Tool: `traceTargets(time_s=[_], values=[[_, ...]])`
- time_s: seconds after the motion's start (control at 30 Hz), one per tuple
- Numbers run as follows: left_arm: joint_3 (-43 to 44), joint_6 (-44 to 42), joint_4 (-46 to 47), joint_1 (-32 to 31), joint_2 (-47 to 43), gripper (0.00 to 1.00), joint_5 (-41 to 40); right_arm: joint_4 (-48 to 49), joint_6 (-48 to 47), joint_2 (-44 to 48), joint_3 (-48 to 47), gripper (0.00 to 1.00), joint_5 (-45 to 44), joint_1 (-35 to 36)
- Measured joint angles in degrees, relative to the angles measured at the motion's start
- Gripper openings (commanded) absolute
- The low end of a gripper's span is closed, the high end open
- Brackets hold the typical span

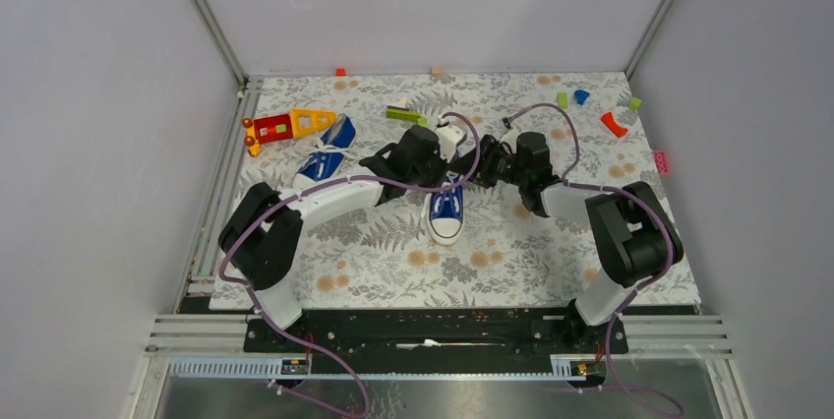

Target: Tie the shoes

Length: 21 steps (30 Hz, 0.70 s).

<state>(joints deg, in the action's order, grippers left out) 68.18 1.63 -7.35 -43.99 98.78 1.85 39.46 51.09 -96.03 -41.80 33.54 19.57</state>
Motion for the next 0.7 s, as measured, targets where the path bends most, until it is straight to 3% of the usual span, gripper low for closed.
traceTargets(time_s=[0.7], values=[[1.9, 5.2, -4.1, 0.0, 0.0, 0.0, 2.4, -7.4, -2.5, 3.3, -1.1, 0.54, -7.7, 4.0]])
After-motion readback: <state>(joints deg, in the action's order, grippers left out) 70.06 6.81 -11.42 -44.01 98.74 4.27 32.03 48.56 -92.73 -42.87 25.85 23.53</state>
